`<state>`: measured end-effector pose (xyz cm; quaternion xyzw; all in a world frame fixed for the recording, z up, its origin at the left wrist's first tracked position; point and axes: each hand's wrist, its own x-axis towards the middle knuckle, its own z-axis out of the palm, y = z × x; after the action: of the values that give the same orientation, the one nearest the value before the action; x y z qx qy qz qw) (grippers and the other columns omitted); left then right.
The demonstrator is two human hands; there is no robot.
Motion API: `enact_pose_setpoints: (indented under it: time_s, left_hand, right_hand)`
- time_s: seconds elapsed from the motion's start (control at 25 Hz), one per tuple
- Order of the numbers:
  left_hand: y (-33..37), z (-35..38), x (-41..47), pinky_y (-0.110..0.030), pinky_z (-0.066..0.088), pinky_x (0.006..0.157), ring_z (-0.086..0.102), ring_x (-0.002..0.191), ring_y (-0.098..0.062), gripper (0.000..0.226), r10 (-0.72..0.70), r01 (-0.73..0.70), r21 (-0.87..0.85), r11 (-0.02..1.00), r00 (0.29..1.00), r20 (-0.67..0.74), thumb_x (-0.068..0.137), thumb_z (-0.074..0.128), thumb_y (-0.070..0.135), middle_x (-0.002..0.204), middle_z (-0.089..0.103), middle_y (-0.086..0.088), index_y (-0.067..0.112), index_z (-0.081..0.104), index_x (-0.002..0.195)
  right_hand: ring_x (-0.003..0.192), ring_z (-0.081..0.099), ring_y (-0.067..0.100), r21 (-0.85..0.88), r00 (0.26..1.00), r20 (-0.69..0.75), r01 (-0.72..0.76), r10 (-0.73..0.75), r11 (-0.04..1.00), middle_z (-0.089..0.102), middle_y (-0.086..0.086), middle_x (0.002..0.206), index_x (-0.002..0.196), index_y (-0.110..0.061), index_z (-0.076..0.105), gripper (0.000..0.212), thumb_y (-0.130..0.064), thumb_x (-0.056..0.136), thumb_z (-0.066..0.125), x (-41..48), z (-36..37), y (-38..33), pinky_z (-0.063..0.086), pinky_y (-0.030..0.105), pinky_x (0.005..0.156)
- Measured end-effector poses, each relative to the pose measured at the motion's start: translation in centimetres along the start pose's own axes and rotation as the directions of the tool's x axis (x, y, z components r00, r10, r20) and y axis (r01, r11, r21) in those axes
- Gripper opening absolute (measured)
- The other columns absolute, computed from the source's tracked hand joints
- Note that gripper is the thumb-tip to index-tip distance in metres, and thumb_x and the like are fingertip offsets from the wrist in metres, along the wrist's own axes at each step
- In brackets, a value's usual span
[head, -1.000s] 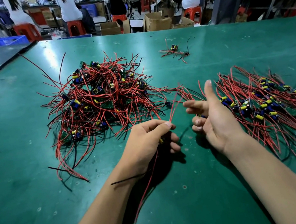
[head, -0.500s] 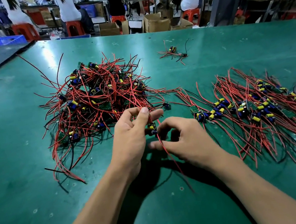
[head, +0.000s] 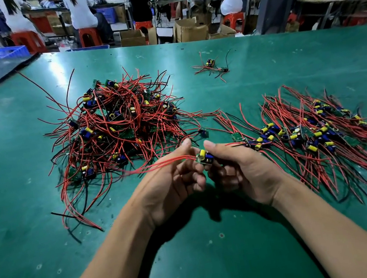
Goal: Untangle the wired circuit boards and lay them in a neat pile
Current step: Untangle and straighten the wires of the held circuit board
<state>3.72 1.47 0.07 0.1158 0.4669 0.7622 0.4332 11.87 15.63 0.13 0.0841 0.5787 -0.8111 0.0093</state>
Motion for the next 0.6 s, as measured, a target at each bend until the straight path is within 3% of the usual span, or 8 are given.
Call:
enact_pose_setpoints:
  time_s: [0.16, 0.24, 0.36, 0.6]
  left_hand:
    - [0.0, 0.0, -0.5, -0.023, 0.055, 0.052, 0.065, 0.053, -0.012, 0.015, 0.011, -0.013, 0.015, 1.0, 0.995, 0.101, 0.082, 0.071, 0.028, 0.067, 0.069, -0.002, 0.02, 0.075, 0.07]
    - [-0.1, -0.1, -0.4, -0.025, 0.057, 0.055, 0.068, 0.057, -0.016, 0.006, 0.037, -0.04, 0.026, 0.999, 0.994, 0.104, 0.076, 0.072, 0.022, 0.073, 0.071, -0.008, 0.017, 0.07, 0.079]
    - [-0.6, -0.3, 0.2, -0.028, 0.058, 0.056, 0.069, 0.058, -0.021, 0.026, 0.036, -0.041, 0.071, 0.997, 0.997, 0.07, 0.068, 0.074, 0.02, 0.075, 0.071, -0.014, 0.012, 0.058, 0.087]
    - [-1.2, -0.4, 0.3, -0.03, 0.06, 0.062, 0.072, 0.064, -0.029, 0.024, 0.047, -0.077, 0.27, 0.96, 0.992, 0.116, 0.072, 0.078, 0.01, 0.082, 0.073, -0.019, 0.013, 0.073, 0.095]
  right_hand:
    - [0.056, 0.034, 0.013, -0.038, 0.993, -0.121, 0.0, -0.005, 0.999, 0.047, -0.001, 0.07, 0.088, -0.021, 0.063, 0.039, -0.055, 0.073, 0.075, 0.5, -0.1, 0.2, 0.024, 0.024, 0.051]
    - [0.057, 0.041, 0.015, 0.0, 0.991, -0.128, 0.044, -0.044, 0.999, 0.054, -0.001, 0.068, 0.088, -0.023, 0.067, 0.027, -0.045, 0.078, 0.078, 0.7, -0.2, 0.2, 0.029, 0.029, 0.059]
    - [0.052, 0.054, 0.014, 0.027, 0.989, -0.119, 0.087, -0.083, 0.996, 0.061, 0.002, 0.069, 0.096, -0.024, 0.076, 0.017, -0.032, 0.081, 0.074, 0.5, -0.1, 0.0, 0.05, 0.029, 0.054]
    - [0.051, 0.063, 0.016, 0.082, 0.984, -0.169, 0.07, -0.055, 0.994, 0.072, 0.013, 0.078, 0.084, -0.018, 0.079, 0.019, -0.028, 0.089, 0.064, 0.4, 0.0, -0.3, 0.053, 0.026, 0.049]
